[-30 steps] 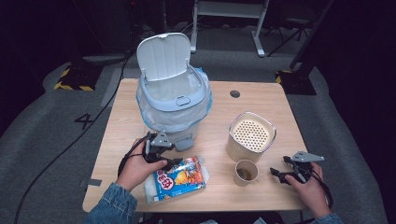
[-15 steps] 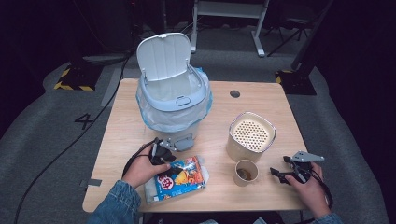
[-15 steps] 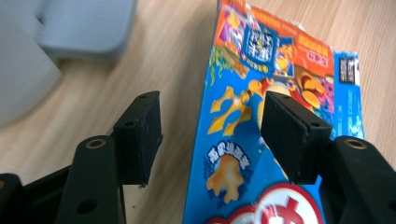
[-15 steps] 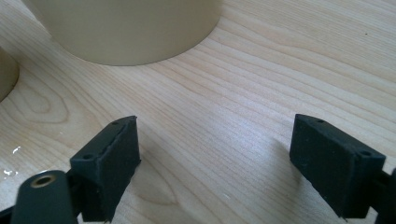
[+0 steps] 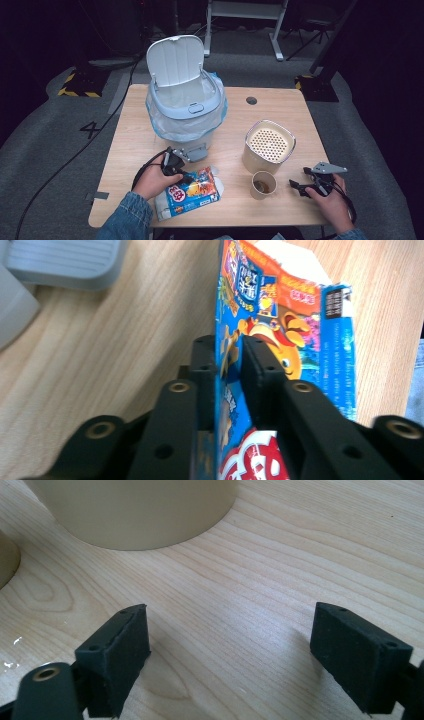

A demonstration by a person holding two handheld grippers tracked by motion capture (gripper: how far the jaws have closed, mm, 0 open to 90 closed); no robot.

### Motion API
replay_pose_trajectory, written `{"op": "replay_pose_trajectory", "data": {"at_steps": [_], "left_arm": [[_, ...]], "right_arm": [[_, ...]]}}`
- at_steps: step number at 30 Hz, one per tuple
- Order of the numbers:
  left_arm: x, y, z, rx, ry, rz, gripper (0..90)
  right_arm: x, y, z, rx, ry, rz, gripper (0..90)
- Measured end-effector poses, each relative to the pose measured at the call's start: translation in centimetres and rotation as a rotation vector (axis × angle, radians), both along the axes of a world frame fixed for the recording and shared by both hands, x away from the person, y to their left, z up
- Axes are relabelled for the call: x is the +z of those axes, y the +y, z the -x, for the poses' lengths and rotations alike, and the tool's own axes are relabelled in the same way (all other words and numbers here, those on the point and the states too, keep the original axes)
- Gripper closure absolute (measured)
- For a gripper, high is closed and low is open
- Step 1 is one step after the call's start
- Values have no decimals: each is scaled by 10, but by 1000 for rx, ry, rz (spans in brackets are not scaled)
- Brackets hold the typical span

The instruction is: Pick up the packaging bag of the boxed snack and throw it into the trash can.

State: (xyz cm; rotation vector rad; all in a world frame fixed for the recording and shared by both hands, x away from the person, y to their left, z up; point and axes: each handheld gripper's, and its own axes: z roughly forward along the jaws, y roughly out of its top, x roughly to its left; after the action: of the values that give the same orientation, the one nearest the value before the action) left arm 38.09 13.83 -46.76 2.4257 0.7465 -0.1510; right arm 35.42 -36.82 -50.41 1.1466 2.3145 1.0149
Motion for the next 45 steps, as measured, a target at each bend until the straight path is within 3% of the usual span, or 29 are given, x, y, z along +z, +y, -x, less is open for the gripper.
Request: {"op": "replay_pose_trajectory", "data": {"at_steps": [6, 12, 13, 14, 17, 23, 29, 45], "left_arm": [[18, 9, 5, 22, -49, 117, 853], [43, 16, 13, 33, -160, 241, 874], [43, 16, 13, 33, -160, 241, 875], [53, 18, 16, 45, -205, 298, 875], [64, 21, 19, 57, -259, 373, 876], [82, 22, 21, 68, -335, 469, 876], [104, 20, 22, 97, -421, 516, 876], [161, 15, 8, 113, -539, 577, 876]], "right_arm": [[0, 0, 0, 0, 0, 0, 161], [0, 0, 0, -1, 0, -1, 161], [0, 0, 0, -1, 0, -1, 161], [0, 0, 0, 0, 0, -1, 161], [0, 0, 0, -1, 0, -2, 161], [0, 0, 0, 0, 0, -1, 161], [0, 0, 0, 0, 0, -2, 161], [0, 0, 0, -1, 0, 0, 161]]}}
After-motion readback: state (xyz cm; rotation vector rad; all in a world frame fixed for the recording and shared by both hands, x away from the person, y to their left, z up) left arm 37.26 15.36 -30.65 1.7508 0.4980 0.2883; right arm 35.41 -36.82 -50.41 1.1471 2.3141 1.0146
